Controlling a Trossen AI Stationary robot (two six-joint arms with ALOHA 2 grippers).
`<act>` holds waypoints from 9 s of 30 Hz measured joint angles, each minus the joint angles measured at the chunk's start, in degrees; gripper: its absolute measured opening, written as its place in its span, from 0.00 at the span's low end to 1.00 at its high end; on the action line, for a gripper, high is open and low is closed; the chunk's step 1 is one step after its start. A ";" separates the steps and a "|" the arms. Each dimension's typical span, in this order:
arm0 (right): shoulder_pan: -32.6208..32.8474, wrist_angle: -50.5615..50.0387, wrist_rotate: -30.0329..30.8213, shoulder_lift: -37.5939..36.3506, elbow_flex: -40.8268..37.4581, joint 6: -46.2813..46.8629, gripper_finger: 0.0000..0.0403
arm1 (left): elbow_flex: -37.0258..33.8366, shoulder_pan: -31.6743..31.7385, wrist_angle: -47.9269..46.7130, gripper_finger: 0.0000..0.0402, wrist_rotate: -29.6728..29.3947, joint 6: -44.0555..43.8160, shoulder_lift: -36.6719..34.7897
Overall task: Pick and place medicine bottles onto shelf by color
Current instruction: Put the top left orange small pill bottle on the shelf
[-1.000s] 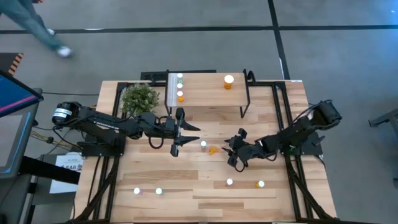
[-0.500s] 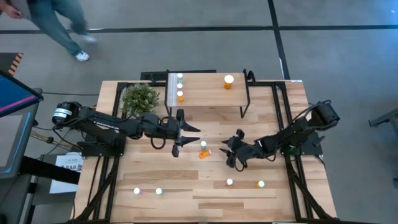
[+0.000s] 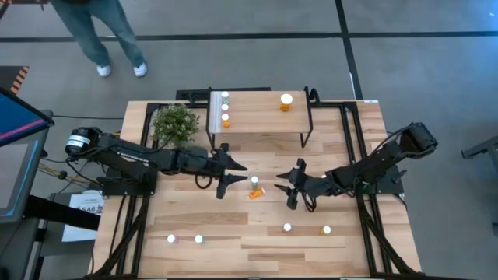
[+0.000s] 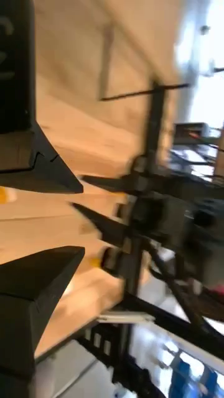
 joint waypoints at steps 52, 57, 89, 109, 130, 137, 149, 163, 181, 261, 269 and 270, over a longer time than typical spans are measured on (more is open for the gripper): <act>5.53 0.06 0.17 -0.03 -0.02 0.93 0.41 | 11.73 -8.85 -8.73 0.55 -17.19 -13.50 33.95; 5.51 0.08 0.17 -0.03 -0.02 0.94 0.41 | 11.73 -8.83 -8.83 0.47 -17.35 -13.51 34.12; 16.89 9.62 0.52 -10.39 1.97 -11.90 0.40 | 10.11 -10.65 8.41 0.22 -5.06 1.92 18.83; 15.71 25.46 2.07 -11.52 1.97 -26.40 0.40 | 6.74 0.17 44.49 0.23 9.60 5.98 18.69; 3.26 25.67 1.82 -12.66 1.95 -19.62 0.46 | 6.74 3.94 39.85 0.23 16.79 3.82 18.69; 3.23 24.66 -2.75 -12.64 1.93 -17.06 0.45 | 6.74 3.85 39.88 0.23 16.25 3.65 18.69; 1.28 27.38 -4.47 -12.62 1.92 -17.25 0.46 | 6.74 3.85 37.01 0.23 15.22 3.34 18.71; -2.51 28.29 -11.86 -12.60 1.92 -16.11 0.46 | 6.77 3.83 35.31 0.23 13.69 3.36 18.75; -2.49 28.22 -12.03 -12.60 1.95 -16.13 0.35 | 6.78 3.83 35.35 0.23 13.69 2.94 18.75; -33.71 1.46 4.19 -12.81 2.01 -11.94 0.29 | 6.74 7.30 20.16 0.56 7.72 0.82 18.73; -35.12 1.52 -1.14 -12.86 2.08 -11.33 0.36 | 6.74 7.30 20.18 0.56 7.72 0.82 18.73; -35.12 1.49 -1.17 -12.86 2.08 -11.21 0.37 | 6.74 7.30 20.18 0.56 7.77 0.78 18.73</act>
